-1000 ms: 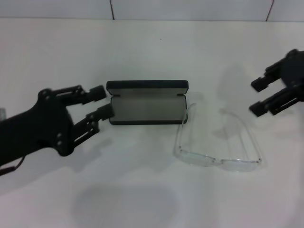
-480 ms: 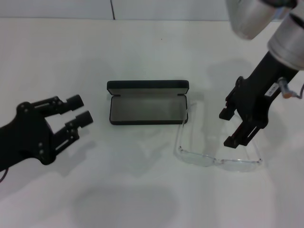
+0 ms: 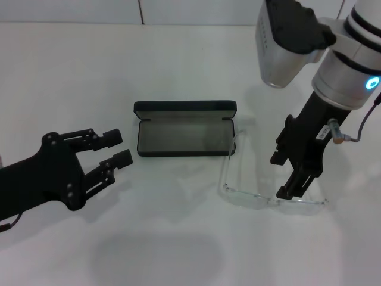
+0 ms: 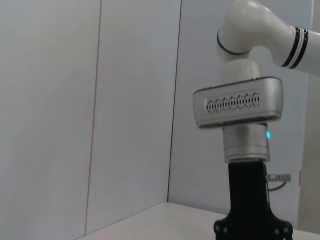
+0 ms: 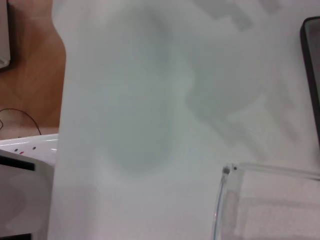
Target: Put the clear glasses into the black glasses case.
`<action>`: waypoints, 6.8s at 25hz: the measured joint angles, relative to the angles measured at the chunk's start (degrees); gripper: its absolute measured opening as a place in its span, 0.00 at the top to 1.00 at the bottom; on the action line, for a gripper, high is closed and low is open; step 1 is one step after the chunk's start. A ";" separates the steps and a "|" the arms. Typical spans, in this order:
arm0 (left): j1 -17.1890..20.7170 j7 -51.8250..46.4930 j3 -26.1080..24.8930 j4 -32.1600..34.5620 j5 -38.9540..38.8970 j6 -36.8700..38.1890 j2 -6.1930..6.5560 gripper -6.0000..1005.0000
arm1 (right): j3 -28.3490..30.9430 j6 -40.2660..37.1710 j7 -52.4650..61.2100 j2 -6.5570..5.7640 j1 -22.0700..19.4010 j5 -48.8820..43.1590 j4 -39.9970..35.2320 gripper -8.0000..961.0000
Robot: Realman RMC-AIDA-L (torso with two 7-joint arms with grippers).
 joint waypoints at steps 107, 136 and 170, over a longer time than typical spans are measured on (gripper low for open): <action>-21.72 -3.60 8.93 -9.45 -11.16 1.48 -0.67 0.92 | 12.71 -4.21 -40.14 -0.26 -31.13 52.86 8.60 0.87; -16.52 0.68 11.23 -14.12 -21.10 1.88 -0.49 0.92 | 11.19 -3.86 -41.07 -0.30 -31.60 59.17 10.43 0.87; -18.45 3.54 22.03 -14.47 -25.64 1.99 -0.58 0.93 | 7.95 0.69 -41.00 -0.23 -28.09 62.31 14.04 0.87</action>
